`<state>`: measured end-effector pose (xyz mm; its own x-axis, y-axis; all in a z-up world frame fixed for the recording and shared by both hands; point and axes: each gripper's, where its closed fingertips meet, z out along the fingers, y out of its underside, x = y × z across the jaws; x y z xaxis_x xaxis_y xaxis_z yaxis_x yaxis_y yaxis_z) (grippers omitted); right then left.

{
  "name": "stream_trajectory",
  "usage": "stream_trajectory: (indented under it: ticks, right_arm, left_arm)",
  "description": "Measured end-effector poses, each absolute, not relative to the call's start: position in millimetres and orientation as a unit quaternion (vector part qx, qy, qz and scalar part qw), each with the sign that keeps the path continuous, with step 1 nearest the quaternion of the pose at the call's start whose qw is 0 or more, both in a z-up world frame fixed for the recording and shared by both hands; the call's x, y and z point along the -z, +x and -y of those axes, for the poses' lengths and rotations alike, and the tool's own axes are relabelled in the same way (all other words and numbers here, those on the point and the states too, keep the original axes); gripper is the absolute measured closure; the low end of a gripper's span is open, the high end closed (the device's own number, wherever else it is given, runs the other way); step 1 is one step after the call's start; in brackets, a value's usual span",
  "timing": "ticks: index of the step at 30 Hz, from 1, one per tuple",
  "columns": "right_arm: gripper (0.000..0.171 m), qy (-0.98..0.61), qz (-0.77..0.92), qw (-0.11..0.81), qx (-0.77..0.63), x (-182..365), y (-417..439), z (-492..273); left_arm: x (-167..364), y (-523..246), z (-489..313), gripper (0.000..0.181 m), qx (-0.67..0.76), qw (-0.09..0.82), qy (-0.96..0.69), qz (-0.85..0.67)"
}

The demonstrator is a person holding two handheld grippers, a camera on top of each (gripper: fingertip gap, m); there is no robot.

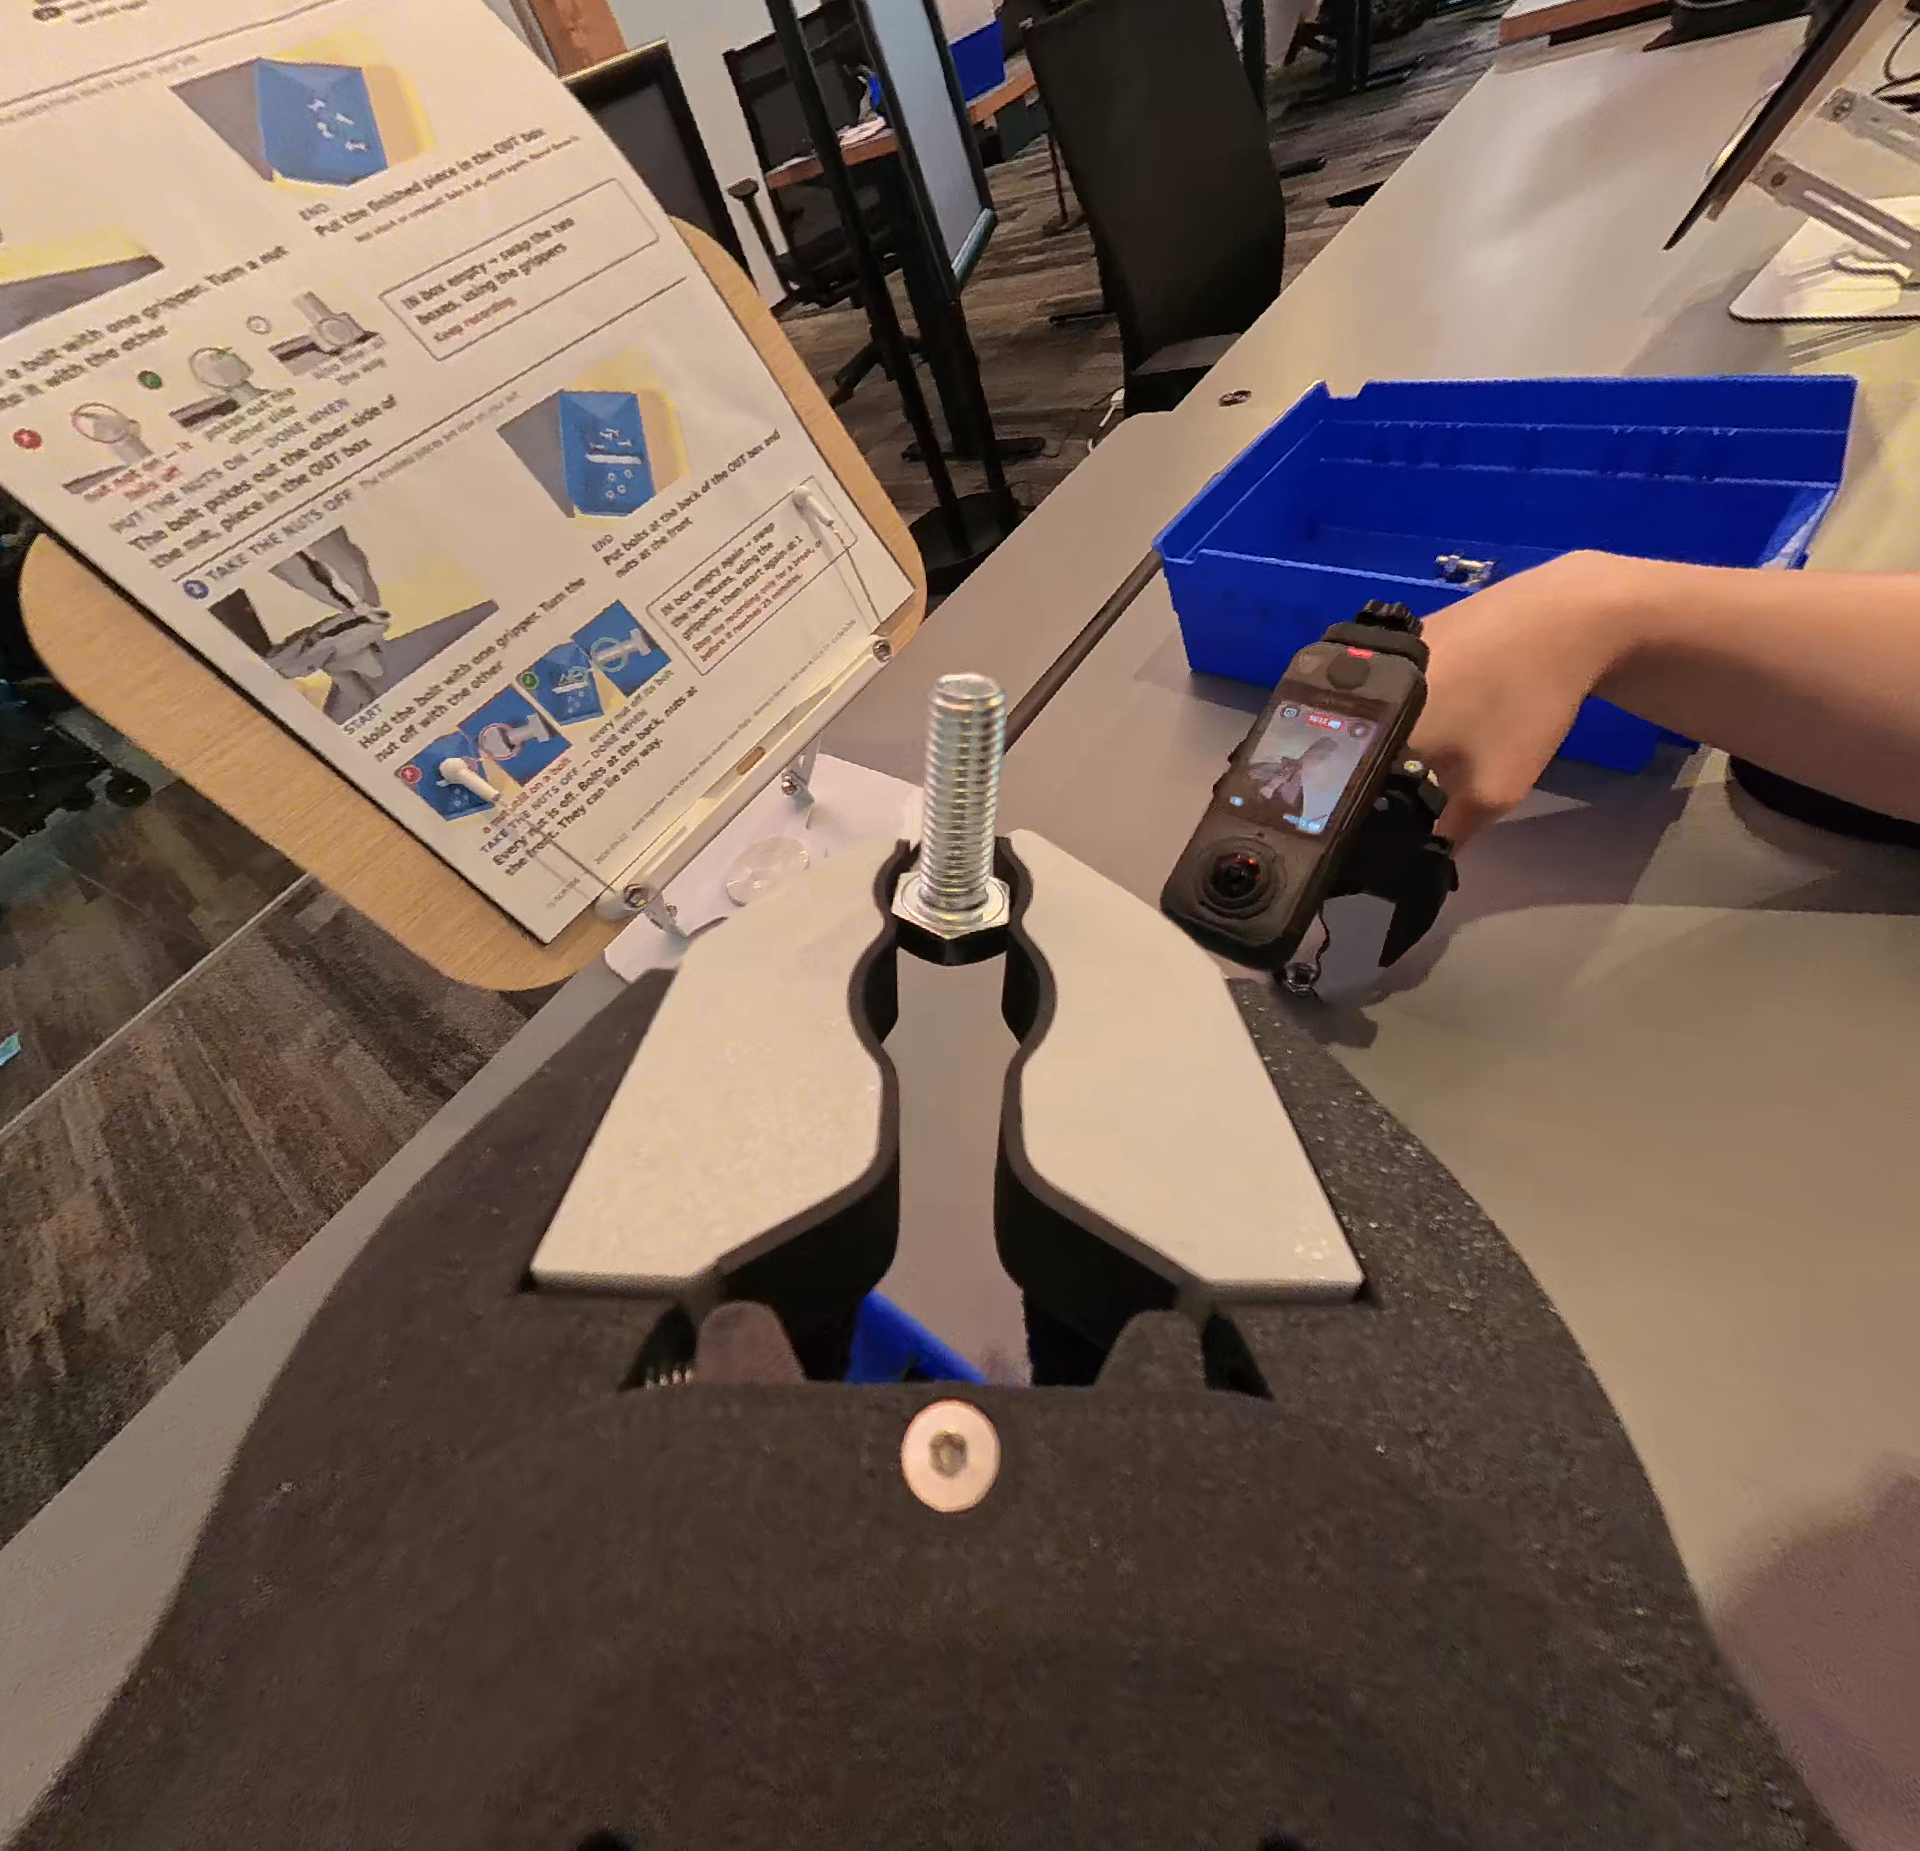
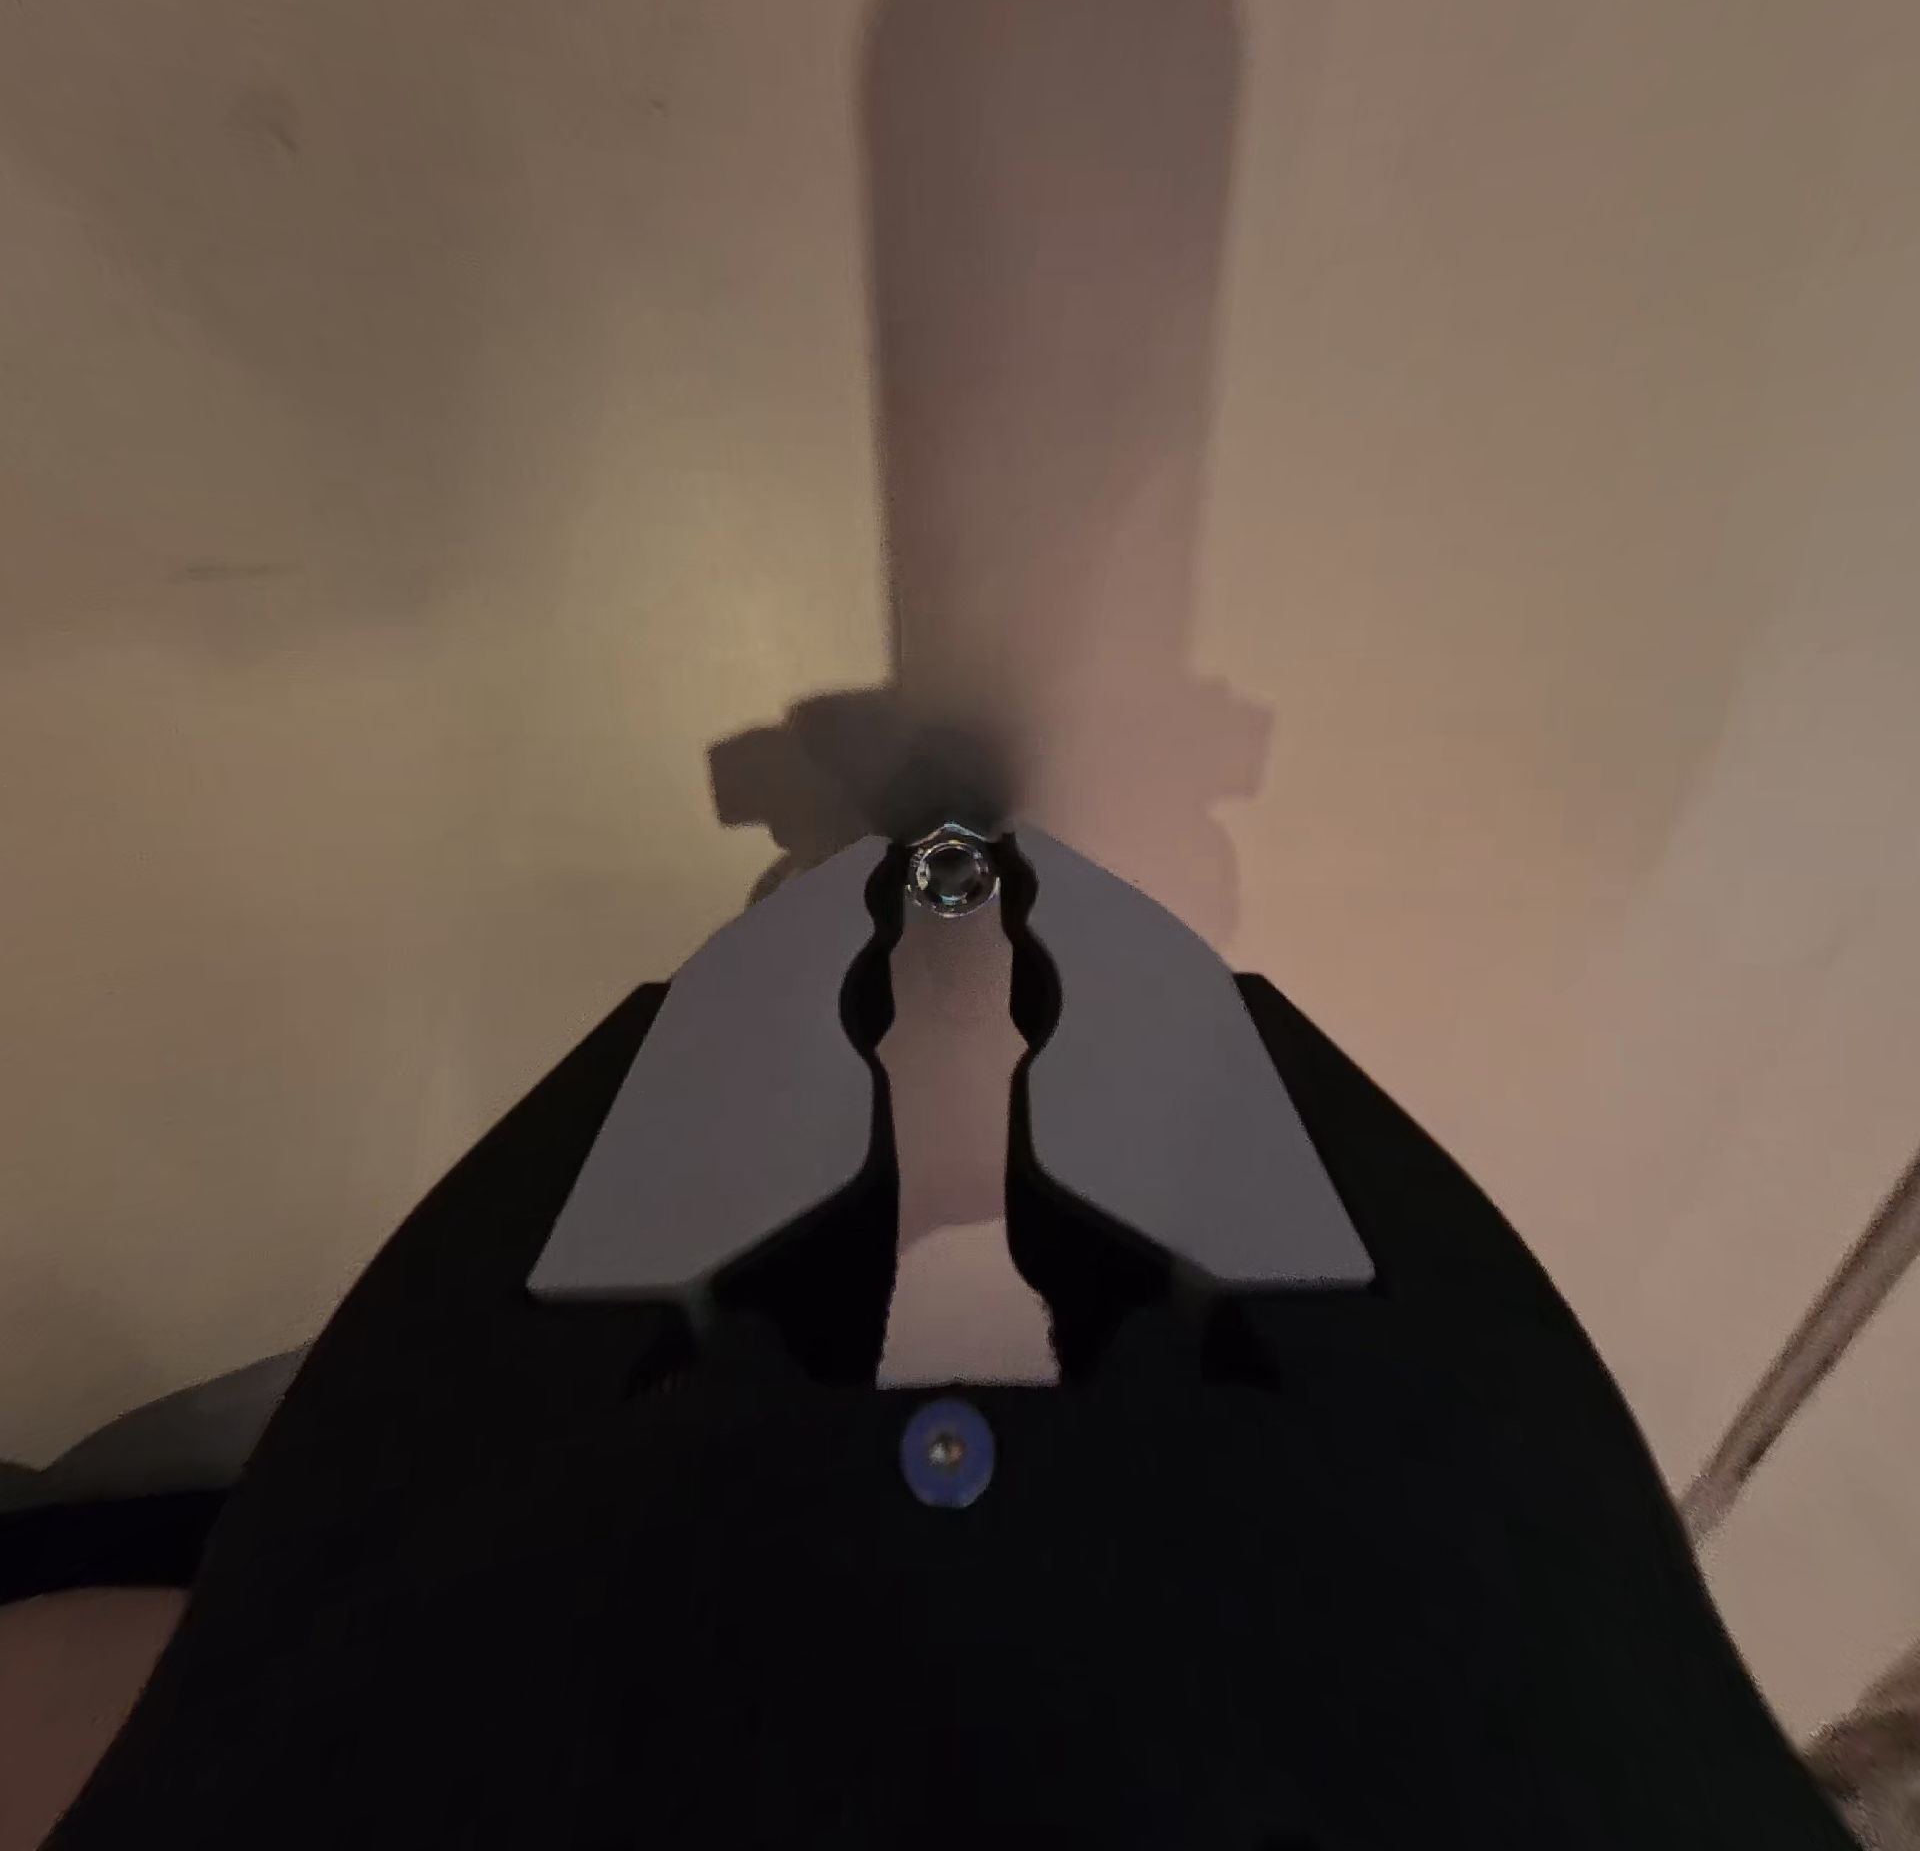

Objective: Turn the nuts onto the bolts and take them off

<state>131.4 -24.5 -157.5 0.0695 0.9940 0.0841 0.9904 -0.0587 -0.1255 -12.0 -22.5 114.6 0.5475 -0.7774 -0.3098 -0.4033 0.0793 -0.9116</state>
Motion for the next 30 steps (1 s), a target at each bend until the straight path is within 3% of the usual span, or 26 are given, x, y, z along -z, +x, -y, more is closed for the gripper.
stream_trajectory:
  ticks: [4, 10, 14, 22, 30]
  right_arm:
    - [0.153, -0.734, 0.662, 0.152, -0.021, 111, 133, 25]
    - [0.153, -0.688, 0.58, 0.379, -0.216, -28, 130, 42]
    - [0.153, -0.613, 0.556, 0.457, -0.326, -86, 135, 66]
    - [0.153, -0.545, 0.666, 0.48, -0.168, -62, 128, 75]
    - [0.153, -0.525, 0.696, 0.466, -0.152, -50, 122, 81]
  left_arm:
    - [-105, 4, 18, 0.166, 0.174, 0.566, -0.666, -0.453]
    - [-70, 55, 14, 0.166, 0.184, 0.521, -0.666, -0.501]
    - [-39, 92, 25, 0.167, 0.177, 0.478, -0.653, -0.561]
    - [-3, 124, 44, 0.167, 0.12, 0.425, -0.636, -0.633]
    - [0, 127, 55, 0.167, 0.116, 0.413, -0.623, -0.654]
